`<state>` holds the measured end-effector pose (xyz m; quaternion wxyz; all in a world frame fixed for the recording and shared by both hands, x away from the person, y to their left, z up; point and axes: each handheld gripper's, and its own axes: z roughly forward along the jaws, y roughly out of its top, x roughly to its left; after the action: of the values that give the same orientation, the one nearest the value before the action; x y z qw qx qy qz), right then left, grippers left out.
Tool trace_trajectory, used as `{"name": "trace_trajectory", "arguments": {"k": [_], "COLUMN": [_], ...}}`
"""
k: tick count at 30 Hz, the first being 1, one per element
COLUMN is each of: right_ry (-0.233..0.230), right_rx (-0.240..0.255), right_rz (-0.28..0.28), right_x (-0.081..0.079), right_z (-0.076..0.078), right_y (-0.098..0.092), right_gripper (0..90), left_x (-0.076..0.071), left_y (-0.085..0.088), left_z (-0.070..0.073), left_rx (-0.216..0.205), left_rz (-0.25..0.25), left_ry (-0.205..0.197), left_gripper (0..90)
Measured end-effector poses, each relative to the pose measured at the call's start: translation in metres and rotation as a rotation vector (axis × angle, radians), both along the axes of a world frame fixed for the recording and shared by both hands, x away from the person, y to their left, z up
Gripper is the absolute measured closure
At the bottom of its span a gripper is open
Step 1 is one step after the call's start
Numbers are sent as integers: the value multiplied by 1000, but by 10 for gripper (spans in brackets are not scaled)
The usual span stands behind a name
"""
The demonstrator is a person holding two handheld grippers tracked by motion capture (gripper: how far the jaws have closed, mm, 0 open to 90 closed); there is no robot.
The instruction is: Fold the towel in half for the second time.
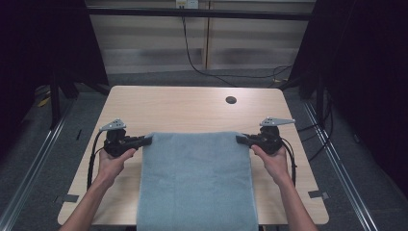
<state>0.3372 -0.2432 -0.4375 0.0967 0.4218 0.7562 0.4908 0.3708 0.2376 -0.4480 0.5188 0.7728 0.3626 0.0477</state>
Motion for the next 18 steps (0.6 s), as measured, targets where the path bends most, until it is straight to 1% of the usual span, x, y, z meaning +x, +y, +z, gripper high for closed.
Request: {"name": "trace_trajectory", "arguments": {"k": [1,3,7,10,11,12,14,16,18], "right_ry": [-5,-14,-18,-30,-36,-38,-41,-43,-49], "right_rx": [-2,0,2,6,12,15,19,22,30], "right_rz": [0,-3,-16,-18,-19,-23,-27,-29,-33], "right_x": [1,2,7,10,11,11,13,14,15], "right_z": [1,4,9,14,16,17,19,21,22], "right_y": [0,0,-1,-3,-3,-4,-5,-5,-5], "right_gripper": [801,801,803,803,804,804,804,804,804], "left_x": [1,4,9,13,13,14,14,13,12], "left_y": [0,-1,-4,-5,-5,-5,-5,-6,-6], "left_z": [1,2,7,12,13,15,19,23,27], "left_rx": [-14,-12,-14,-17,-19,-31,-22,-31,-27], "left_rz": [8,14,28,33,35,37,34,29,31], "left_ry": [-2,0,-17,-23,-29,-31,-43,-51,-61], "left_gripper": [823,824,825,826,826,827,829,830,830]}}
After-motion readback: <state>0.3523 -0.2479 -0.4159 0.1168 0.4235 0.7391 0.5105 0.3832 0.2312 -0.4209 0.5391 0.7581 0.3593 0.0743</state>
